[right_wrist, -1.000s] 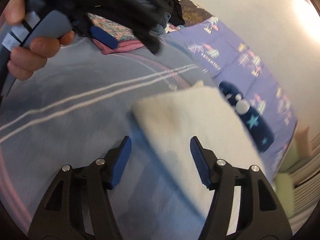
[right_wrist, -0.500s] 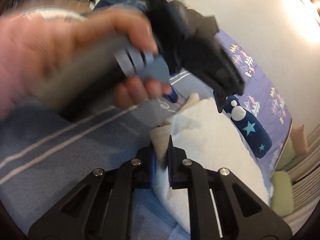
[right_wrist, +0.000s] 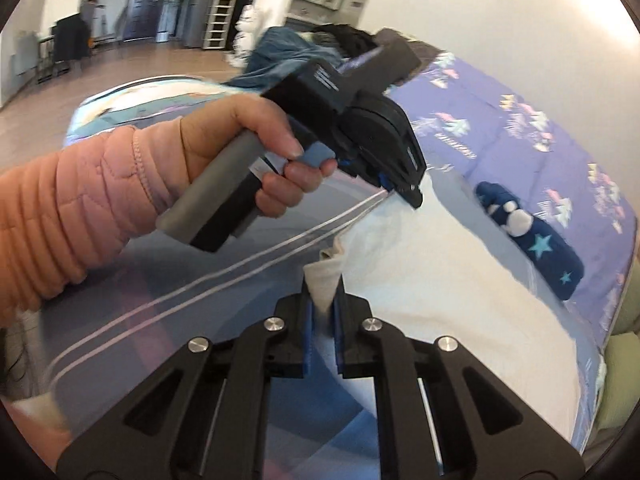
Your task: Fold small clothes
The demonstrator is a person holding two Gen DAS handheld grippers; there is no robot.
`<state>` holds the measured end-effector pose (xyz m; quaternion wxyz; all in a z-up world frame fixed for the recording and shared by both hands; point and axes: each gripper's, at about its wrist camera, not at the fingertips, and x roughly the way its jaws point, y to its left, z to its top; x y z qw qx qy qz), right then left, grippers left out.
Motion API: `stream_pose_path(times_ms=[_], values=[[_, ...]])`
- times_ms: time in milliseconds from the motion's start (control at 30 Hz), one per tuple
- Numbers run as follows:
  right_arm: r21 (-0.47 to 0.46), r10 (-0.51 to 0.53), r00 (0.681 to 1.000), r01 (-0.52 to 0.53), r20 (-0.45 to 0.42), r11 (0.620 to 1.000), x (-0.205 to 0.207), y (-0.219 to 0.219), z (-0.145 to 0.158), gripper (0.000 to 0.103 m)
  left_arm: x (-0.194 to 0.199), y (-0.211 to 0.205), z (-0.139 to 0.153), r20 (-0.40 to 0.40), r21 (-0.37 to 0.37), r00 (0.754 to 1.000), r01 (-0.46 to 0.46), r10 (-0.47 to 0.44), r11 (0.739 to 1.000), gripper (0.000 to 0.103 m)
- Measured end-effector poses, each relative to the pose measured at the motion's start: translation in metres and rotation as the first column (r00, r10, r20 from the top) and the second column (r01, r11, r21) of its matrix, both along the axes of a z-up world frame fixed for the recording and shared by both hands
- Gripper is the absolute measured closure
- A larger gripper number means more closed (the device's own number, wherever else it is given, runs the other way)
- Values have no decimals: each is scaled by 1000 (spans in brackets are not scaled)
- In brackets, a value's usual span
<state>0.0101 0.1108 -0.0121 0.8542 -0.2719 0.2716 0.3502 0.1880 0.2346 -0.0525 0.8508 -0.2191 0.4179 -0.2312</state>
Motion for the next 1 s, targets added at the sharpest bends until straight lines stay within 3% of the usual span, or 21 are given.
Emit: stream_pose_path(times_ms=[100,233,300,400,467,533,600,933,1000], values=[[-35,28,998,-30,-49,999,-16,-4,-13,94,-24,5,-9,0,36,1000,-28,28,999,95],[-40,-1,995,-3,-102,999,-15,-8,-27,89,-28,12,-22,22,81,993,-119,117,990,90],[-49,-8,999,5,-52,999,-26,-11,-27,72,-27,14,-23,33,81,988,-151,149,985,87],[-90,-13,999,17,51,996,-41,-13,-31,68,-25,10,-25,19,95,989,-150,149,984,83],[-111,-25,998,31,61,993,-44,-12,-35,67,-25,9,-25,10,108,989,-146,146,983,76],[-122,-39,997,46,61,991,-44,-11,-38,64,-26,9,-26,-3,93,989,-147,148,985,63],[-128,-51,997,58,60,990,-43,-9,-42,62,-29,10,-28,-10,81,986,-164,165,983,57],[-136,-94,994,100,50,986,-32,-9,-49,55,-45,11,-32,-25,39,989,-142,143,989,51],[-140,-97,993,105,60,985,-29,-9,-50,53,-52,11,-33,-17,13,992,-126,126,992,39]])
